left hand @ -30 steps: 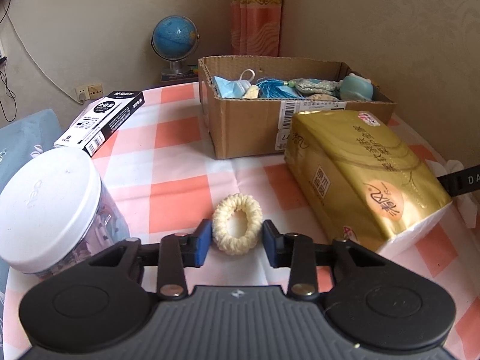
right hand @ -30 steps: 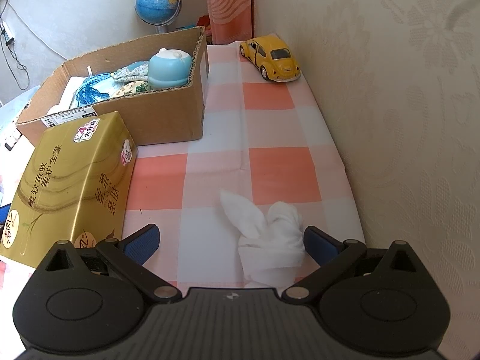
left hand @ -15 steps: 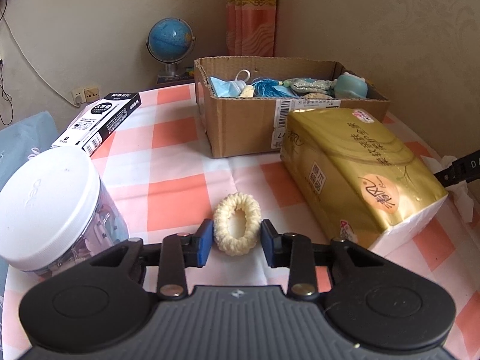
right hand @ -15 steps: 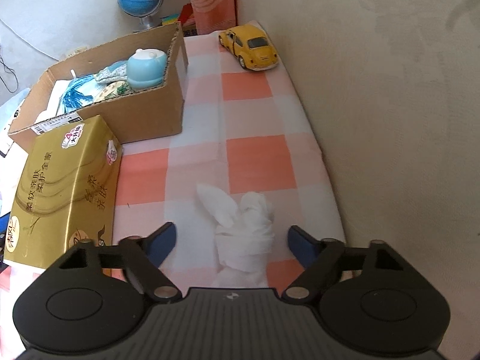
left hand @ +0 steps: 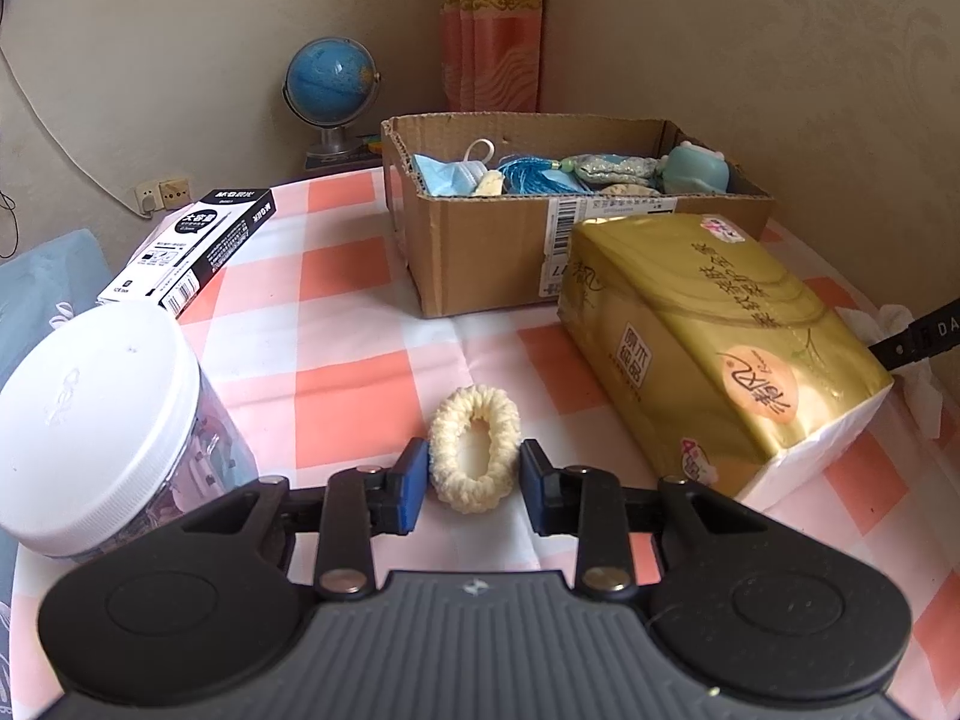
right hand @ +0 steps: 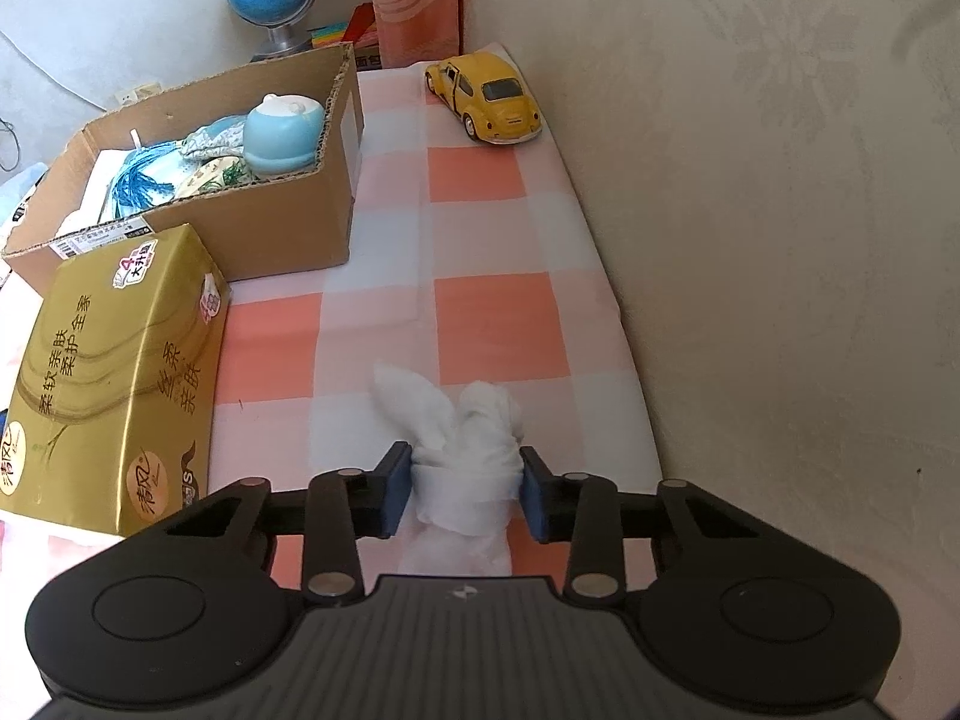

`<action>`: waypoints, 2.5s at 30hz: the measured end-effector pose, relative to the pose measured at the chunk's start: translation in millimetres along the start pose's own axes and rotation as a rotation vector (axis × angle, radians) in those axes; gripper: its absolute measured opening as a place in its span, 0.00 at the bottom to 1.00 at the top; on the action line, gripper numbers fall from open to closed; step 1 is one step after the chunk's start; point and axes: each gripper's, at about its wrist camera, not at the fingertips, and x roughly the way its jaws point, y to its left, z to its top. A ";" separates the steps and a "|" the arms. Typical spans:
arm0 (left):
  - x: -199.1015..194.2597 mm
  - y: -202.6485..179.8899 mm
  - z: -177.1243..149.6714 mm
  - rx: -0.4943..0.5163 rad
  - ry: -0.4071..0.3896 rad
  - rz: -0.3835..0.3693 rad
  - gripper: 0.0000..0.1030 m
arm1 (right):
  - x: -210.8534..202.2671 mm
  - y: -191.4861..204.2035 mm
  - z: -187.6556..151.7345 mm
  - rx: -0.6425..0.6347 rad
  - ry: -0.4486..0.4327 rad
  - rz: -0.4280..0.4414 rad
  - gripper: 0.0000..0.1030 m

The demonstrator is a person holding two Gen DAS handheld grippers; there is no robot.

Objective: Organize soft objects
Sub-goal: 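Carry the white cloth with the right tool and drop it into the box, then carry the cream scrunchie with the left tool and release it into the box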

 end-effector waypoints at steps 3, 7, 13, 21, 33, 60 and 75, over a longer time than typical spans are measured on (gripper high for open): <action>-1.2 -0.5 -0.5 0.011 0.003 0.000 0.30 | -0.3 1.3 -2.3 -0.016 -0.006 -0.003 0.41; -2.3 -0.5 -1.0 0.018 0.006 0.002 0.30 | -0.7 2.8 -4.1 -0.020 -0.017 -0.011 0.40; -3.3 -0.8 -1.2 0.026 0.010 -0.007 0.30 | -5.3 9.8 -11.2 -0.077 -0.070 -0.015 0.39; -11.5 -1.0 2.4 0.054 0.017 -0.043 0.27 | -17.3 15.3 -21.5 -0.126 -0.104 -0.006 0.38; -63.1 -0.4 5.8 0.103 -0.029 -0.142 0.27 | -67.0 23.5 -16.9 -0.164 -0.198 0.059 0.39; -94.4 3.0 -9.0 0.079 -0.073 -0.176 0.27 | -46.9 141.5 128.4 -0.371 -0.322 0.157 0.61; -88.9 -2.6 12.7 0.115 -0.057 -0.203 0.27 | -67.9 102.0 67.9 -0.264 -0.368 0.184 1.00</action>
